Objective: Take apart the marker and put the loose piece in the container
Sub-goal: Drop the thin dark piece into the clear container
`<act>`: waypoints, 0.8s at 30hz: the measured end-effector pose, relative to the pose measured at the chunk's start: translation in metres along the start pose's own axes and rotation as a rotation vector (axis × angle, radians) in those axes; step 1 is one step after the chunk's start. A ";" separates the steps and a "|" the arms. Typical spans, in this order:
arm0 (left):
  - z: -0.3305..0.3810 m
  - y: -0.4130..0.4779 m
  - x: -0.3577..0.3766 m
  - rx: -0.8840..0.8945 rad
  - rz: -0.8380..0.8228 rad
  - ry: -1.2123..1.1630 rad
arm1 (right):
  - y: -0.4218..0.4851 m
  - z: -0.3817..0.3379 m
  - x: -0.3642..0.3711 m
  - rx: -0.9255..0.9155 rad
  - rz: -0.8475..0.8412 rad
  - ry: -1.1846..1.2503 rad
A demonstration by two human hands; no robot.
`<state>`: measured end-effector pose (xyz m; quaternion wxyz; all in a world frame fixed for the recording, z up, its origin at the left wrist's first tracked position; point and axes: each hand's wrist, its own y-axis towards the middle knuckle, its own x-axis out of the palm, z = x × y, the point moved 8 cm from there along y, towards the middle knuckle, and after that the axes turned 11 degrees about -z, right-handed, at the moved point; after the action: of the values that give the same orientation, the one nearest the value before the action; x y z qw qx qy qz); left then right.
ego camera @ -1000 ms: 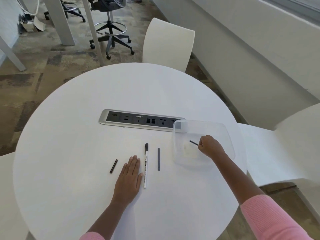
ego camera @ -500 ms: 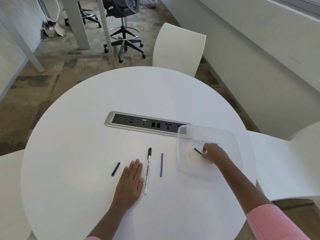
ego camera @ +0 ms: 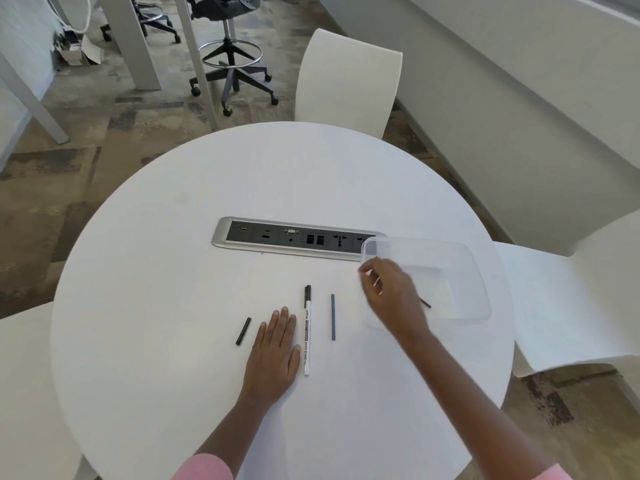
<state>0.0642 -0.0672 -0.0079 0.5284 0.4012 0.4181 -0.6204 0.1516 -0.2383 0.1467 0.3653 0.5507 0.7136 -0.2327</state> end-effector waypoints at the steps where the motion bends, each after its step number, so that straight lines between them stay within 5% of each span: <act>1: 0.000 0.000 -0.001 0.010 -0.005 -0.001 | -0.006 -0.004 0.017 0.009 -0.047 0.005; 10: -0.002 0.005 -0.016 0.085 -0.044 0.008 | -0.047 0.003 0.130 0.293 -0.325 0.017; 19: -0.016 0.003 -0.030 0.117 -0.040 -0.022 | -0.057 -0.001 0.148 0.413 -0.276 0.017; 24: -0.015 0.004 -0.050 0.098 0.001 -0.219 | -0.058 -0.003 0.147 0.488 -0.193 0.236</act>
<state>0.0750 -0.0372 0.0337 0.5512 0.3567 0.3269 -0.6798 0.0770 -0.1625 0.0302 0.1125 0.5752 0.7231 -0.3655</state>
